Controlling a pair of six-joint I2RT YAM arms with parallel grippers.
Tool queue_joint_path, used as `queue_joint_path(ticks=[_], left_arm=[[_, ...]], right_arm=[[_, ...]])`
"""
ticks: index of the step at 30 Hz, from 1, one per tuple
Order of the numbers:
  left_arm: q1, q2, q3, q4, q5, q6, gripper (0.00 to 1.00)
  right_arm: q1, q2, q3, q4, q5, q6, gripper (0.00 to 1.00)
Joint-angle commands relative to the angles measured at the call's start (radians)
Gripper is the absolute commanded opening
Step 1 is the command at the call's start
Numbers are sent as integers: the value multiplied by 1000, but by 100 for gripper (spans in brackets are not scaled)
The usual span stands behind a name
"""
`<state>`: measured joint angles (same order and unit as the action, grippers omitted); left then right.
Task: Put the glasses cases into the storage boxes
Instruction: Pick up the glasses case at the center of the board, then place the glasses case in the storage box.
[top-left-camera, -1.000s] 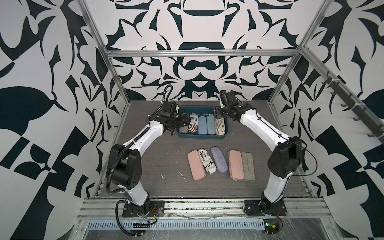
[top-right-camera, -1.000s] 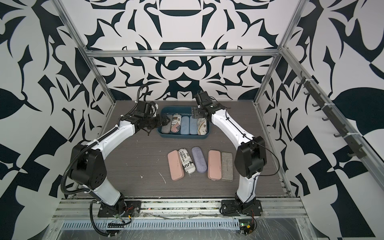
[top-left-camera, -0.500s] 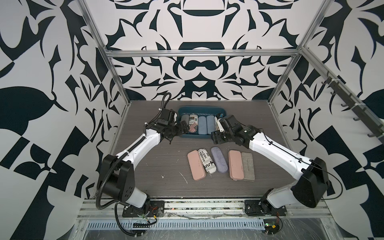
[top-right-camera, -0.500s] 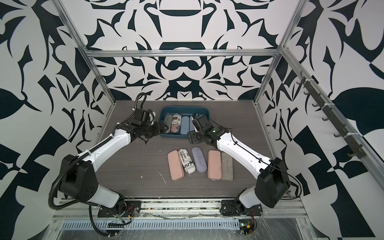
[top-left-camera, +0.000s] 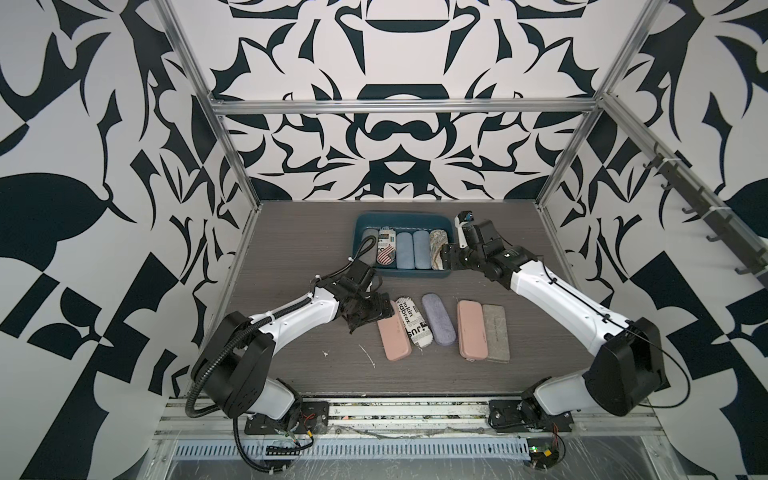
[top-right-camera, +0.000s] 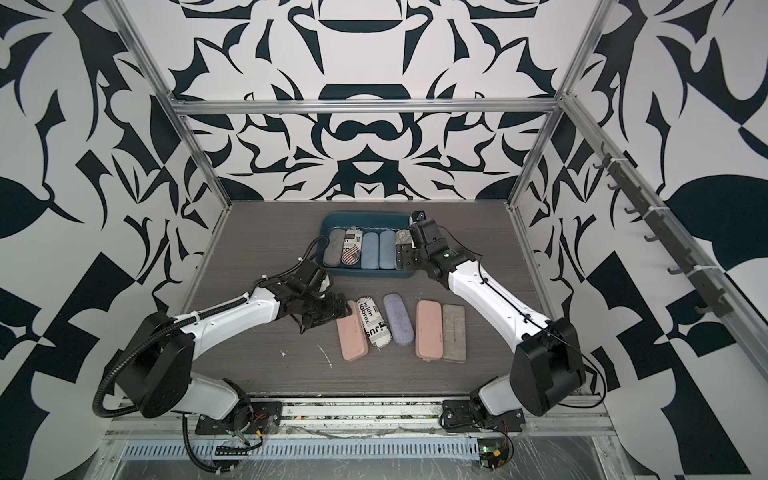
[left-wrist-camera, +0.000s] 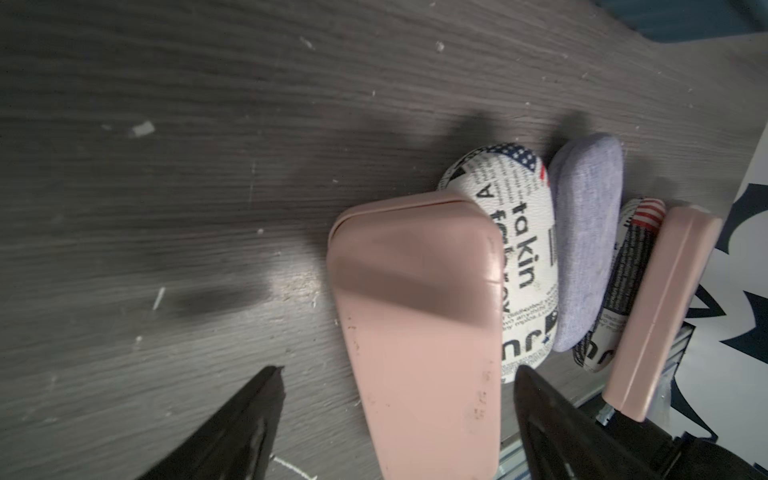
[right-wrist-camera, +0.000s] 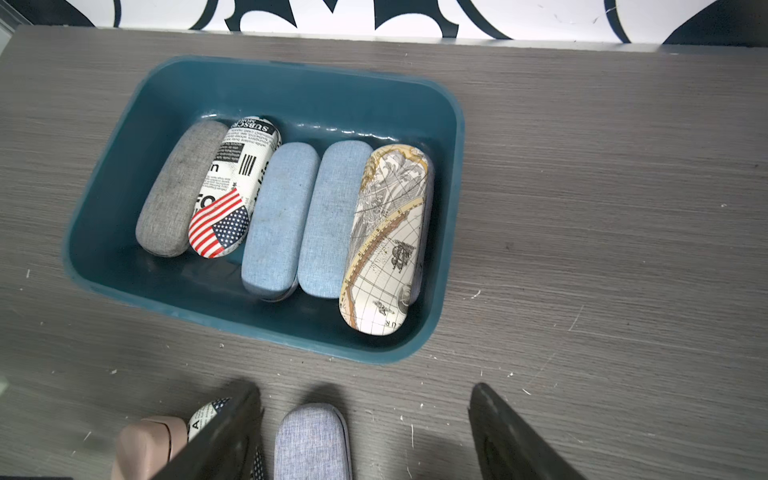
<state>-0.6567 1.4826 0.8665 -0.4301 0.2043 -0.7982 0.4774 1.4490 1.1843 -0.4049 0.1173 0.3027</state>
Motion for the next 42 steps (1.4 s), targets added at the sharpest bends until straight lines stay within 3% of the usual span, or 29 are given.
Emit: queue_joint_path(ticks=[1, 14, 22, 25, 33, 36, 42], left_arm=[[-19, 10, -13, 54, 35, -36, 90], [-65, 161, 3, 109, 71, -47, 89], [-71, 142, 25, 79, 47, -55, 64], [-70, 95, 66, 2, 7, -31, 61], [-67, -4, 356, -239, -181, 113, 63], [-34, 65, 513, -289, -218, 182, 63], [41, 266, 755, -229, -159, 239, 63]], right_arm=[[-6, -15, -3, 80, -21, -4, 82], [-43, -60, -87, 123, -66, 12, 81], [-59, -56, -100, 127, -83, 25, 81], [-63, -56, -101, 127, -84, 25, 81], [-90, -58, -107, 123, -80, 23, 81], [-106, -70, -113, 123, -80, 24, 81], [-124, -96, -123, 119, -80, 24, 81]])
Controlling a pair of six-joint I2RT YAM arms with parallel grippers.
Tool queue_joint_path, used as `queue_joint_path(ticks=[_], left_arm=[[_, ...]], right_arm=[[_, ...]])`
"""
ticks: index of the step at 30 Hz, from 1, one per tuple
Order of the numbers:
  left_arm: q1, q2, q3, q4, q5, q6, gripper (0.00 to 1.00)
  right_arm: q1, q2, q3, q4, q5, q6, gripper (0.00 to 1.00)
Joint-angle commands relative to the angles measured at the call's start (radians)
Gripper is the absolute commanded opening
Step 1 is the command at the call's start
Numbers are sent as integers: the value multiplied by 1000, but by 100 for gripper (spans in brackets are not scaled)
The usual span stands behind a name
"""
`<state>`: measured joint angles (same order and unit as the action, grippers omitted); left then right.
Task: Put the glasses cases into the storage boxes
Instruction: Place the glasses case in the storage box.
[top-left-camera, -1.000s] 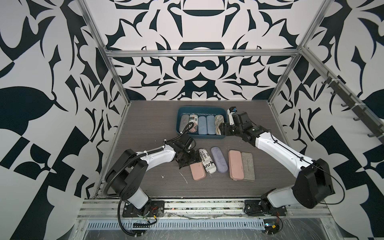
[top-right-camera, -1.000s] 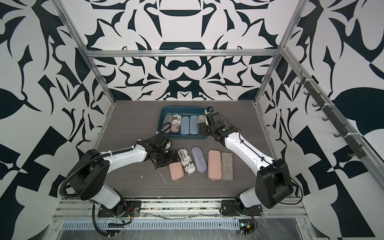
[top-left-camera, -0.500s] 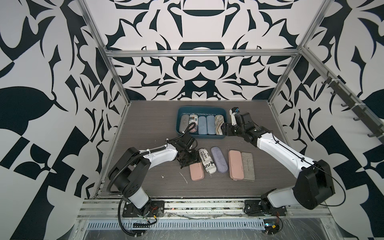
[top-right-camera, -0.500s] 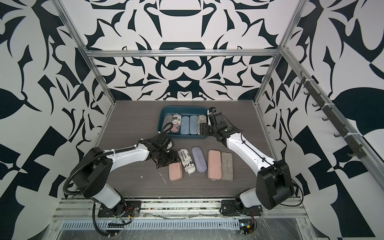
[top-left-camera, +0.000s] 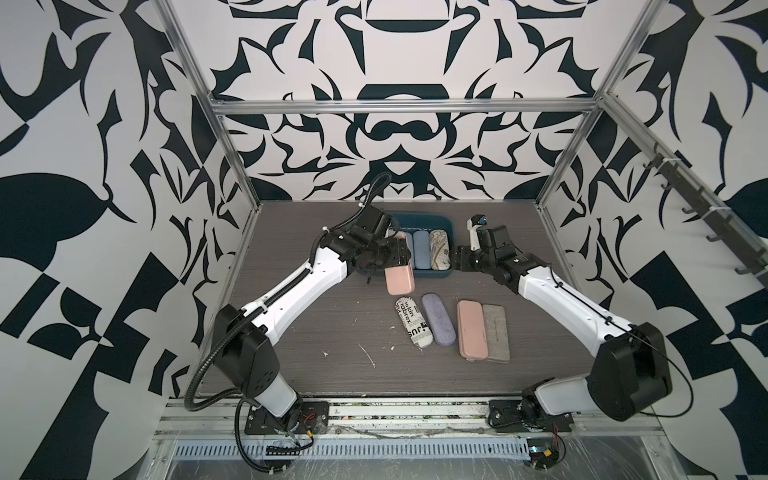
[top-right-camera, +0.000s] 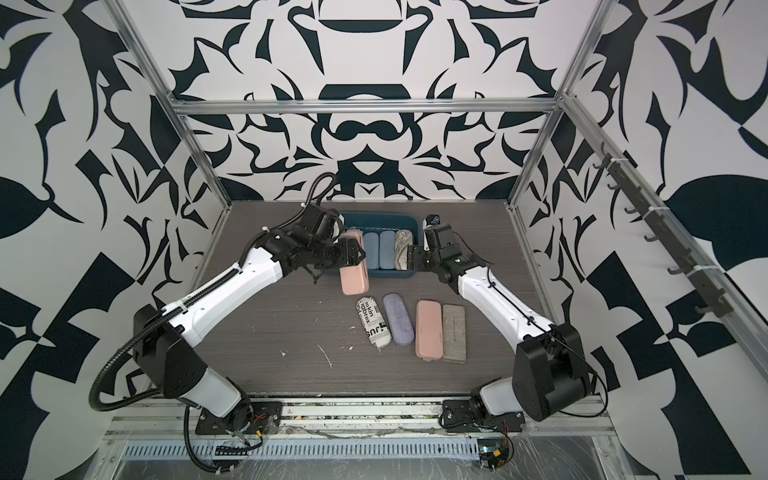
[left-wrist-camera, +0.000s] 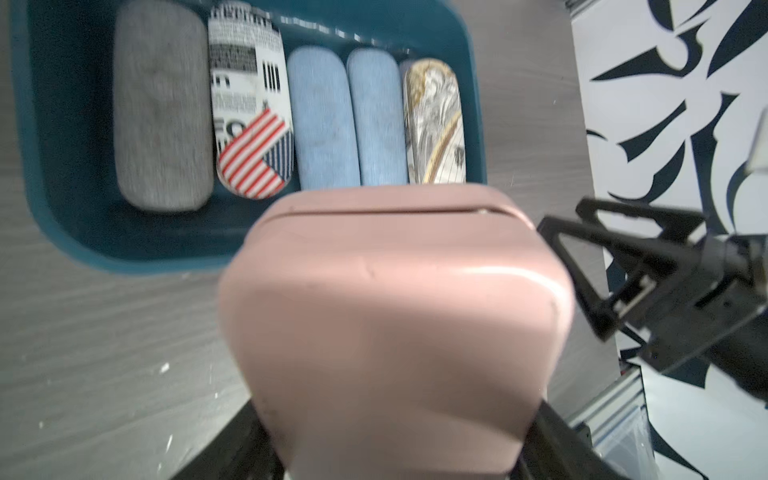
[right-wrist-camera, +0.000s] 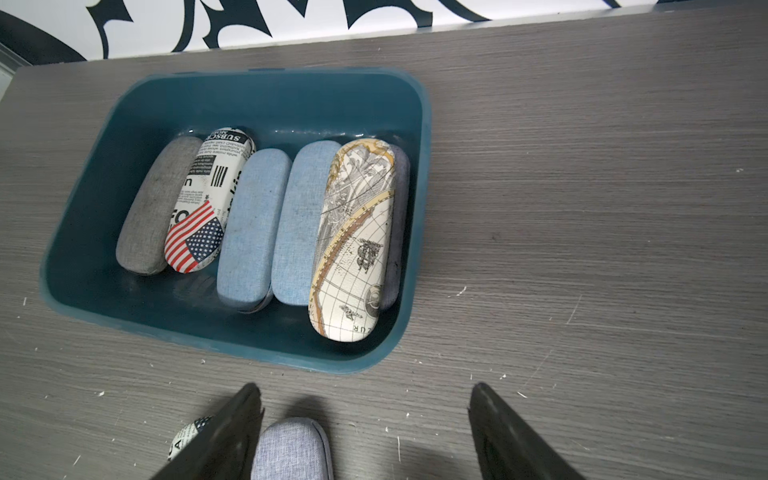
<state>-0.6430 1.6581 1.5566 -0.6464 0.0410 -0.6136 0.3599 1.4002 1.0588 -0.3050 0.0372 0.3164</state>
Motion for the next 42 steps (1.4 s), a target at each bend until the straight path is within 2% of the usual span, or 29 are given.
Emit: queue_joint_path(ticks=[1, 8, 19, 30, 42], left_arm=[[36, 127, 109, -12, 11, 60, 63], [64, 405, 411, -49, 28, 137, 64], [80, 695, 679, -40, 122, 114, 64], [81, 775, 714, -24, 160, 87, 66], [79, 829, 726, -26, 201, 64, 76]], right_arm=[[-9, -49, 1, 18, 2, 10, 81], [-25, -72, -14, 4, 6, 13, 81], [-30, -50, -18, 0, -2, 20, 81], [-33, -17, -4, 1, -6, 21, 81], [-34, 19, 21, 3, -17, 26, 80]])
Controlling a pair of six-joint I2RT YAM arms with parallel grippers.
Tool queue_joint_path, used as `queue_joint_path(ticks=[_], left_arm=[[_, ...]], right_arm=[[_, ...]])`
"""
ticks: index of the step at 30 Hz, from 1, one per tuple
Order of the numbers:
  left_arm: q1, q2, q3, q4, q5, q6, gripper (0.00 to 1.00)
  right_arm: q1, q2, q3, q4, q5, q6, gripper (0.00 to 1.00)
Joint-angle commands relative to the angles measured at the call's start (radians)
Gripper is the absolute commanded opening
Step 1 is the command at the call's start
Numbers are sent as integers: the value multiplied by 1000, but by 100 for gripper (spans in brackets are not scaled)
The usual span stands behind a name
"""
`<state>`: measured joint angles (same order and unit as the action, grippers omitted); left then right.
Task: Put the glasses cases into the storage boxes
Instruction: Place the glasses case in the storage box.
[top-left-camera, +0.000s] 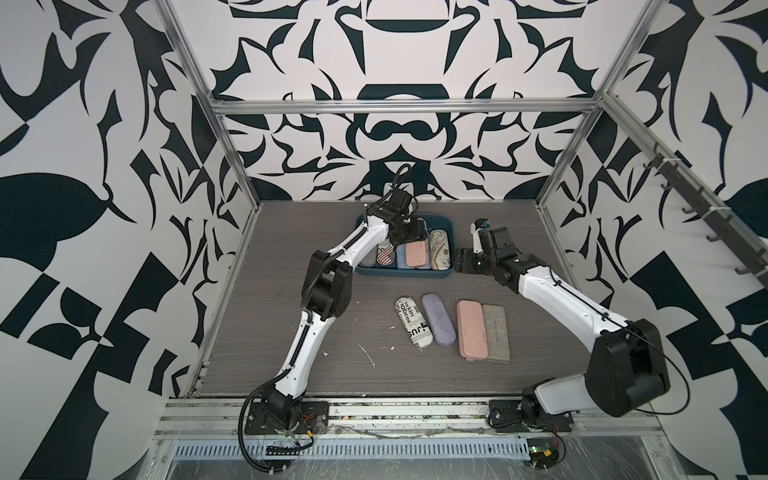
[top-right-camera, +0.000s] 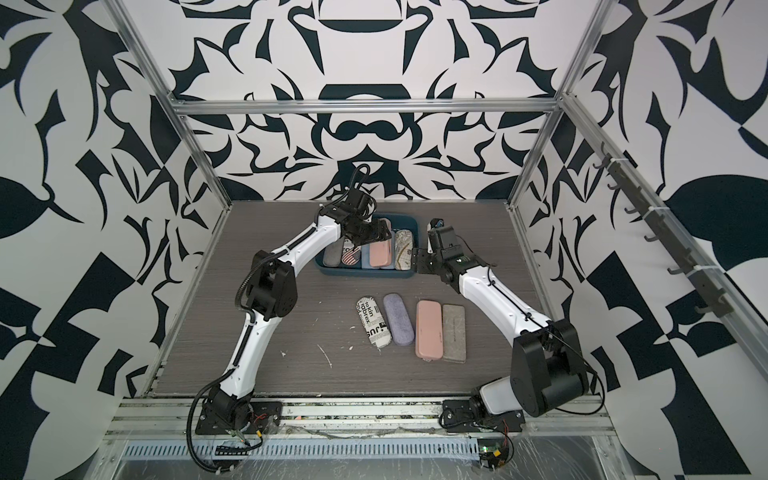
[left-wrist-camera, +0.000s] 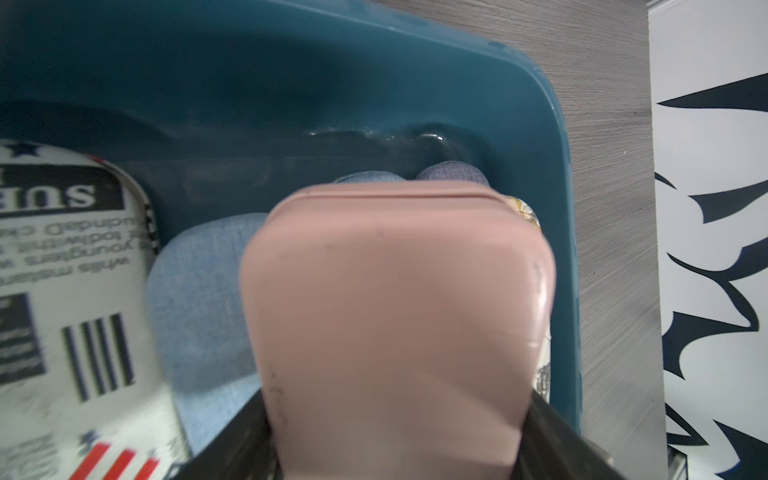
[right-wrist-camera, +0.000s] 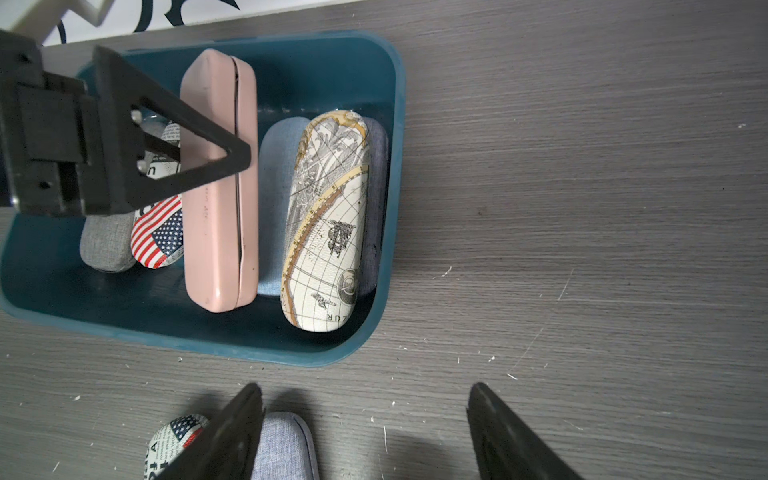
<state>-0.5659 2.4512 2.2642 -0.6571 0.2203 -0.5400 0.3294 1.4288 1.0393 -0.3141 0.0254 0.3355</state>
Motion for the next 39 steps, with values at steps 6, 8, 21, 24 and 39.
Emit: queue_joint_path(ticks=[6, 8, 21, 24, 39], left_arm=[[1, 44, 16, -5, 40, -21, 82], [1, 38, 17, -2, 39, -22, 84], [1, -56, -37, 19, 84, -81, 84], [-5, -85, -76, 38, 102, -104, 84], [-38, -88, -75, 18, 128, -113, 84]], right_arm=[[-4, -4, 44, 11, -5, 8, 80], [-4, -4, 44, 10, -3, 7, 80], [-6, 11, 54, 11, -7, 7, 80], [-5, 15, 61, 11, -9, 8, 80], [-7, 24, 74, 9, -25, 9, 80]])
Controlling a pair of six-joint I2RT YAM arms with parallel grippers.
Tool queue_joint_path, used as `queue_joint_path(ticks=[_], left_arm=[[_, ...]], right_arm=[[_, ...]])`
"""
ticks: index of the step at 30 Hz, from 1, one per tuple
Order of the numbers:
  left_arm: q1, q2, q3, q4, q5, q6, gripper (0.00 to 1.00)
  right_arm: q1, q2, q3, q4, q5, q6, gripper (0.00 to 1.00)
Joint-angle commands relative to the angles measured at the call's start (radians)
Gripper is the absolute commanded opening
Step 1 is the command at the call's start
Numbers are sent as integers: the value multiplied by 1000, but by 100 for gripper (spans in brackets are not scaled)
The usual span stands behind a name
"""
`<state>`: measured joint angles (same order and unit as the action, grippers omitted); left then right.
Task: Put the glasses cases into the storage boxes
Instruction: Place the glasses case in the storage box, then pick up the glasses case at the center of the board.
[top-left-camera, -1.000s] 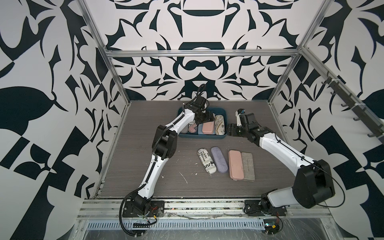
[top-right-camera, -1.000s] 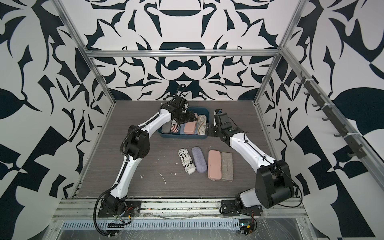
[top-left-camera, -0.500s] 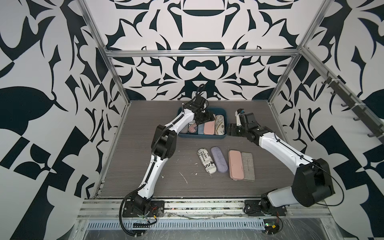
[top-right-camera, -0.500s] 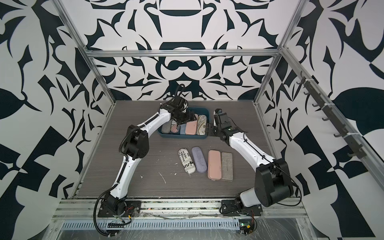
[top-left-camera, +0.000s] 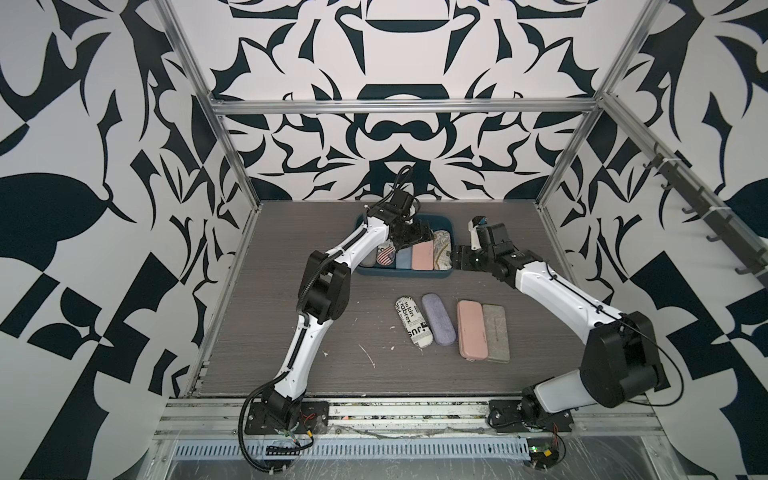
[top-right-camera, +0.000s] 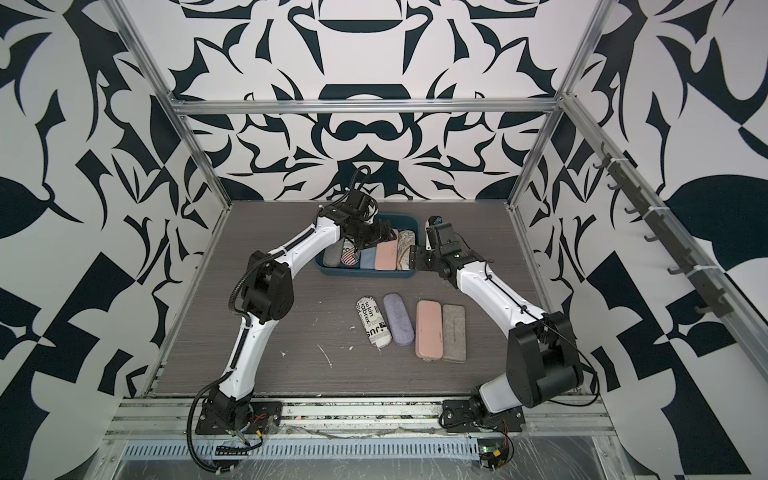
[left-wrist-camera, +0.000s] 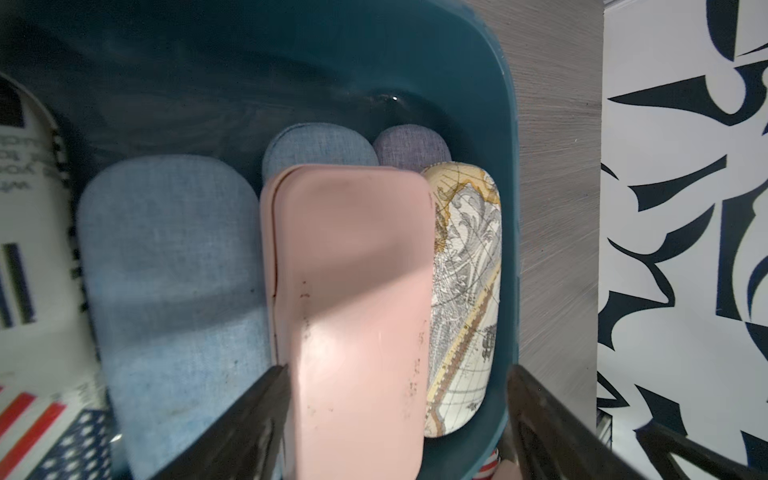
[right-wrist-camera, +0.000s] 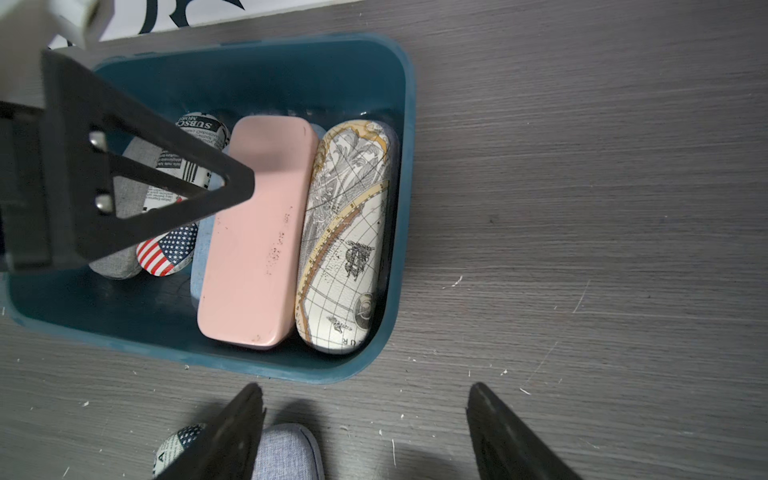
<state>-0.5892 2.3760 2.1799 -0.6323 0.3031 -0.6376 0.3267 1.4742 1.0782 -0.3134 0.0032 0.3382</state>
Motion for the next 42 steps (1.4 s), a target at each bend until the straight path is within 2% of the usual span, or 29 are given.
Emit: queue_joint_path(ticks=[1, 11, 17, 19, 23, 26, 29, 35, 38, 42], left_arm=[[-18, -11, 11, -4, 44, -16, 84], [-23, -21, 7, 16, 66, -27, 84], [17, -137, -62, 69, -2, 13, 84], [31, -174, -63, 69, -11, 32, 88], [34, -282, -117, 68, -55, 58, 89], [24, -422, -254, 70, -70, 34, 92], [-8, -594, -461, 53, -154, 1, 95], [-86, -844, -809, -74, -213, -113, 97], [-121, -885, -904, -76, -185, -167, 97], [-159, -819, -939, -66, -158, -202, 98]], right_arm=[[-4, -24, 33, 8, -2, 6, 80], [-5, -35, 34, -23, -6, 1, 80], [-5, -113, -6, -65, 5, -7, 80], [-5, -141, -22, -83, 4, -1, 80], [-5, -195, -72, -105, -2, 19, 80], [-5, -219, -92, -112, 21, 26, 81], [-5, -214, -85, -107, 45, 25, 81], [-5, -130, -46, -21, 36, 40, 81], [-5, -74, -31, 48, 9, 62, 81], [-5, -13, -3, 91, -25, 79, 80]])
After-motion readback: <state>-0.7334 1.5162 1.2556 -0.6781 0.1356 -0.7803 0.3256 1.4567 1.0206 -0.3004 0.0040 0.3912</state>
